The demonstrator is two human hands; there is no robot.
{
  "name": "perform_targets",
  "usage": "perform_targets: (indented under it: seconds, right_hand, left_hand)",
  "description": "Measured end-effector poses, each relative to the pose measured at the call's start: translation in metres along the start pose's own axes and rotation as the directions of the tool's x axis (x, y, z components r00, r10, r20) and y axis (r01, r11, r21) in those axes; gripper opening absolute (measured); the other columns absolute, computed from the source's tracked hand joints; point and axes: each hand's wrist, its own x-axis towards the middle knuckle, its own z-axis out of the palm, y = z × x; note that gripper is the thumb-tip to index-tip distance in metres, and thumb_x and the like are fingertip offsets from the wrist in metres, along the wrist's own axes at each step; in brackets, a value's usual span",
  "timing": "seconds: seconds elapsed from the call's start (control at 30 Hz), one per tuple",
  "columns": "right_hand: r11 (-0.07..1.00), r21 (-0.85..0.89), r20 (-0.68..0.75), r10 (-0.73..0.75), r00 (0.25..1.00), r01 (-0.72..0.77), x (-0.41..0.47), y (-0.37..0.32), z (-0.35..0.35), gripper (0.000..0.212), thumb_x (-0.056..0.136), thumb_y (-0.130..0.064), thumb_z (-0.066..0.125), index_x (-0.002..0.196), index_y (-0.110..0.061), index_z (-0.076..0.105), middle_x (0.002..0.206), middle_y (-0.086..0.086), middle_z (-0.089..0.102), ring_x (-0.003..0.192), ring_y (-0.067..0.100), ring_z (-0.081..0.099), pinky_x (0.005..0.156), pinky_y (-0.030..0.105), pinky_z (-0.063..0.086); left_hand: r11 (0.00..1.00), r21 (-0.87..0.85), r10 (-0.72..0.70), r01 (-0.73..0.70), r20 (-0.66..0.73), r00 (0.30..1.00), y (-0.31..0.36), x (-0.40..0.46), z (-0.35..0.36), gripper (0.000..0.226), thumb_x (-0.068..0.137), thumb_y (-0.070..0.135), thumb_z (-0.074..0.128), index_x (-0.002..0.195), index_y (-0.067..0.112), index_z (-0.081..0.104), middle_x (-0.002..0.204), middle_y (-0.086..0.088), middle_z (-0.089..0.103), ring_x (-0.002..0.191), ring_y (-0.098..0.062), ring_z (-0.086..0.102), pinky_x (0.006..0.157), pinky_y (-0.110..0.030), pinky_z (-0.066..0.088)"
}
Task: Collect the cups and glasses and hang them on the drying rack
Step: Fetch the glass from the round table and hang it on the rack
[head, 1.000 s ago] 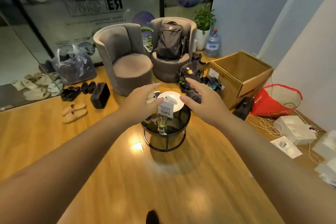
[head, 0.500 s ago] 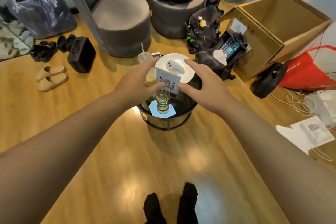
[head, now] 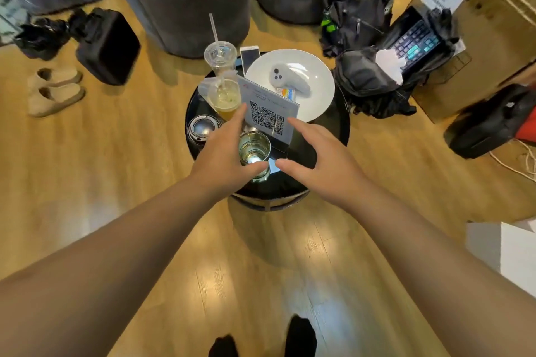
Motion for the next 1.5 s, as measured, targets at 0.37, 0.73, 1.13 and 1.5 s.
perform_targets:
  seconds: [0.37,0.73,1.13,1.5]
  right_hand:
    - [0.999,0.036,0.098,0.003,0.995,-0.007,0.034,0.049,0.029,0.099,0.080,-0.062,0.079,0.161,-0.042,0.025,0.161,-0.011,0.036,0.146,0.012,0.036,0.112,0.043,0.046]
    - [1.000,0.025,0.131,0.012,0.991,-0.016,0.039,0.055,0.037,0.110,0.074,-0.050,0.089,0.161,-0.043,0.022,0.161,-0.009,0.036,0.146,0.017,0.037,0.114,0.050,0.045]
    - [0.970,0.185,0.129,0.132,0.983,-0.155,0.034,0.044,0.032,0.116,0.071,-0.039,0.094,0.162,-0.041,0.022,0.161,-0.007,0.036,0.143,0.009,0.036,0.104,0.029,0.038]
    - [0.940,0.340,0.085,-0.036,0.996,0.006,0.042,-0.080,-0.046,0.096,0.072,-0.023,0.095,0.149,-0.042,0.040,0.144,-0.017,0.054,0.124,-0.003,0.054,0.090,0.009,0.048]
  left_hand:
    - [0.981,0.133,-0.150,0.143,0.048,0.987,-0.022,0.045,0.063,0.125,0.070,0.055,0.088,0.164,0.029,0.011,0.171,-0.009,0.015,0.158,-0.031,0.010,0.123,-0.053,0.023]
    - [0.964,0.078,-0.257,0.253,0.046,0.965,-0.029,0.056,0.086,0.098,0.073,0.042,0.089,0.152,0.038,0.032,0.167,-0.009,0.021,0.152,-0.036,0.024,0.117,-0.054,0.037]
    - [0.983,-0.035,-0.180,0.180,0.000,0.984,-0.008,0.051,0.047,0.085,0.069,0.031,0.091,0.140,0.039,0.045,0.137,-0.003,0.048,0.116,-0.025,0.060,0.096,-0.040,0.056]
    - [0.999,0.027,0.036,-0.035,-0.048,0.998,0.105,0.023,-0.103,0.086,0.061,0.049,0.083,0.139,0.043,0.047,0.129,0.006,0.057,0.110,-0.016,0.059,0.077,-0.026,0.047]
